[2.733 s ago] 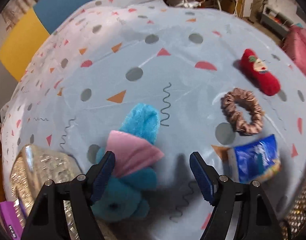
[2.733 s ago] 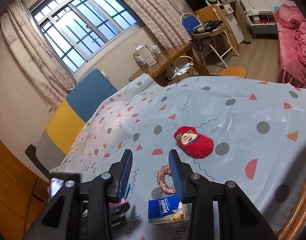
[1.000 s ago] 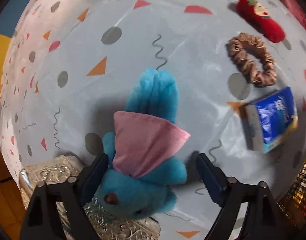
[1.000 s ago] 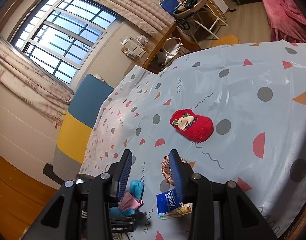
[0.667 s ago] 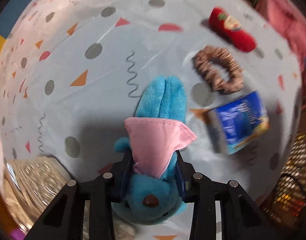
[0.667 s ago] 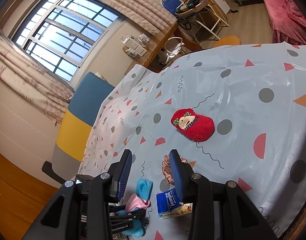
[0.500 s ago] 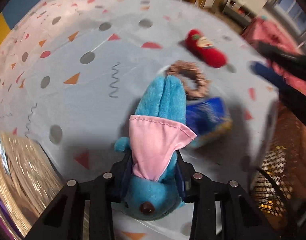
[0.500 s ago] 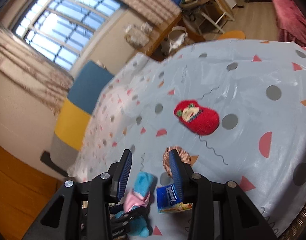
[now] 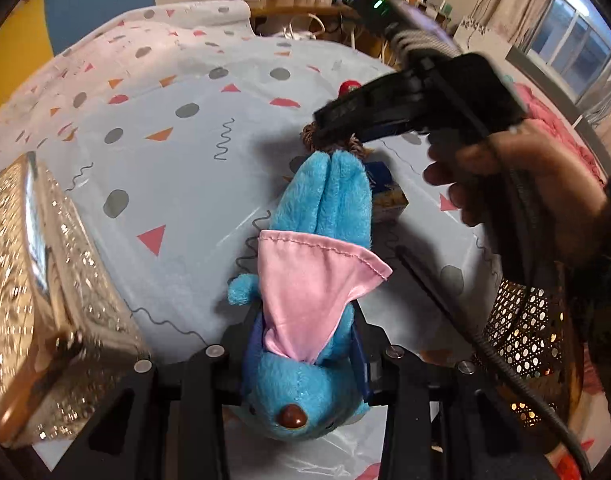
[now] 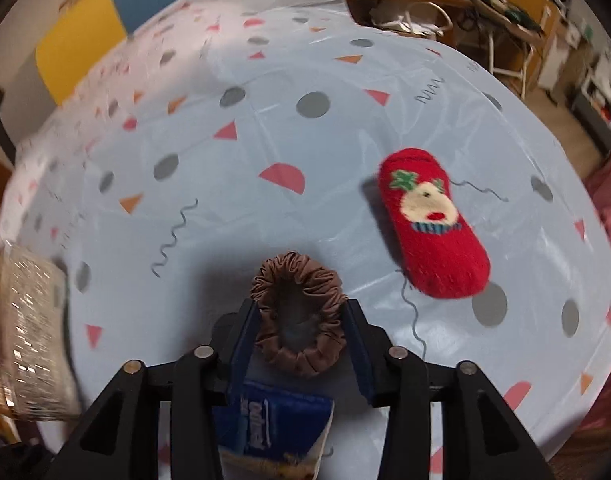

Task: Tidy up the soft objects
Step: 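Drop the plush toy into the gold tray with the left tool while the right holds the scrunchie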

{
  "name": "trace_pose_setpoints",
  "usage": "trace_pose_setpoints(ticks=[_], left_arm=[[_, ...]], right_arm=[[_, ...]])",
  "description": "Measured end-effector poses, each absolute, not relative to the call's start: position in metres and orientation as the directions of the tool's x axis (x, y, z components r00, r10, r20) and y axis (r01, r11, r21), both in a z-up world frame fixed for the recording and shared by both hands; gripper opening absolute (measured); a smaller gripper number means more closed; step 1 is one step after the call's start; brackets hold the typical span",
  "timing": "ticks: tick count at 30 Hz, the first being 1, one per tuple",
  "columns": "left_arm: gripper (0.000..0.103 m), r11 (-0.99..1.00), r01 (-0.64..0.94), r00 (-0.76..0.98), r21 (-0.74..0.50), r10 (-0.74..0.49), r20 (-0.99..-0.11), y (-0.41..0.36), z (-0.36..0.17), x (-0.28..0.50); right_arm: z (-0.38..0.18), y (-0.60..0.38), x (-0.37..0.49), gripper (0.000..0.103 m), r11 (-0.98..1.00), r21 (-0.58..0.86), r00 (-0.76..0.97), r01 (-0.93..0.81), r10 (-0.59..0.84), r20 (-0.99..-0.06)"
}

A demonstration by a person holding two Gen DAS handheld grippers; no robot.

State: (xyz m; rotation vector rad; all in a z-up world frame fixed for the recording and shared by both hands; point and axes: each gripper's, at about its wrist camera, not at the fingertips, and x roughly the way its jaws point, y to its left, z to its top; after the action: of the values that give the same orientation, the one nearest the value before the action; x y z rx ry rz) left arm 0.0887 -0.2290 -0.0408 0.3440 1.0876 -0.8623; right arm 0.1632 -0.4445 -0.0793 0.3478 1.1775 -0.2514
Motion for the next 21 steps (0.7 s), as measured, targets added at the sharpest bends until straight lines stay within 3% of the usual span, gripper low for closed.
trace_pose_setpoints(ticks=[4,6,8,14,21], left_arm=[[0.039,0.652,0.738,0.203,-0.175,-0.462,-0.864,-0.220,-0.042,0.084],[0.039,0.663,0.726,0.206,-0.182,-0.462,-0.863,-0.217,-0.044,0.082],[0.039,0.676,0.712,0.216,-0.189,-0.468,-0.857,-0.213,-0.043,0.082],[0.039,0.691,0.690,0.248,-0.217,-0.507,-0.826,-0.208,-0.027,0.078],[0.039,0.734,0.614,0.363,-0.292,-0.591,-0.721,-0.177,0.039,0.113]], right_arm=[[-0.086,-0.438,0.167,0.051,0.936,0.085,0.356,0.342,-0.046,-0.933],[-0.090,-0.435,0.170,0.028,0.943,0.073,0.355,0.325,-0.050,-0.933],[-0.092,-0.431,0.171,0.018,0.949,0.044,0.357,0.312,-0.075,-0.931],[-0.098,-0.427,0.168,0.021,0.951,0.061,0.360,0.303,-0.055,-0.931],[-0.100,-0.418,0.161,0.023,0.965,0.003,0.373,0.264,-0.099,-0.923]])
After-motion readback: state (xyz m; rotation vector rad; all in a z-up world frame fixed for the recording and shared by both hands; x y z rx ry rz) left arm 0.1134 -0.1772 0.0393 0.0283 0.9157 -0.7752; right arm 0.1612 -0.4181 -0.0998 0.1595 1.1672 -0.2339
